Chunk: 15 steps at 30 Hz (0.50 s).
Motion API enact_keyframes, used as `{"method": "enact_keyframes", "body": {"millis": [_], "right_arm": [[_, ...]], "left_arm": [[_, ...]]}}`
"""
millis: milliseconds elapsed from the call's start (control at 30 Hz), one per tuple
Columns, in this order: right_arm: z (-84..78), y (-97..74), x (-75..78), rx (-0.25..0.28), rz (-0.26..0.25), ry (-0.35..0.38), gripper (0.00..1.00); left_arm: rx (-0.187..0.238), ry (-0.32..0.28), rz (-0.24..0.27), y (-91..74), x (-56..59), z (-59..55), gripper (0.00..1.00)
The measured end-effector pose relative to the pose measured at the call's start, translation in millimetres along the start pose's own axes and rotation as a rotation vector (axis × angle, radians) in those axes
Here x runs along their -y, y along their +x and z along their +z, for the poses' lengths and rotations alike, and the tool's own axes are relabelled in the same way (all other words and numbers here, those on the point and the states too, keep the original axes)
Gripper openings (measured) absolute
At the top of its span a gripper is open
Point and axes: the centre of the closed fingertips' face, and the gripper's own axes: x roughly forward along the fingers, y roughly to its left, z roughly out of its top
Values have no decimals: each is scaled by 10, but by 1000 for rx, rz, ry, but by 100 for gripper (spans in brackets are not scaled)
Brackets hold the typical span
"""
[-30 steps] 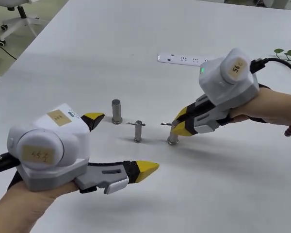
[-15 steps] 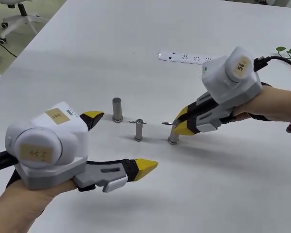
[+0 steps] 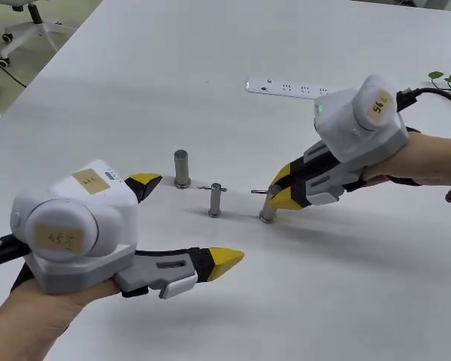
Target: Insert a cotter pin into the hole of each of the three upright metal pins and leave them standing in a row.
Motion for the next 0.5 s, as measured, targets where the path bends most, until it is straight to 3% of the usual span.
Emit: {"method": "enact_keyframes", "body": {"millis": [133, 333, 500], "right_arm": [[-42, 26, -5, -23, -6, -14, 9], [-34, 14, -29, -22, -5, -9, 18], [102, -9, -2, 45, -25, 66, 26]], "left_arm": [[0, -2, 1, 4, -6, -9, 89], [-3, -5, 8, 8, -30, -35, 89], [3, -8, 14, 5, -42, -31, 89]]}}
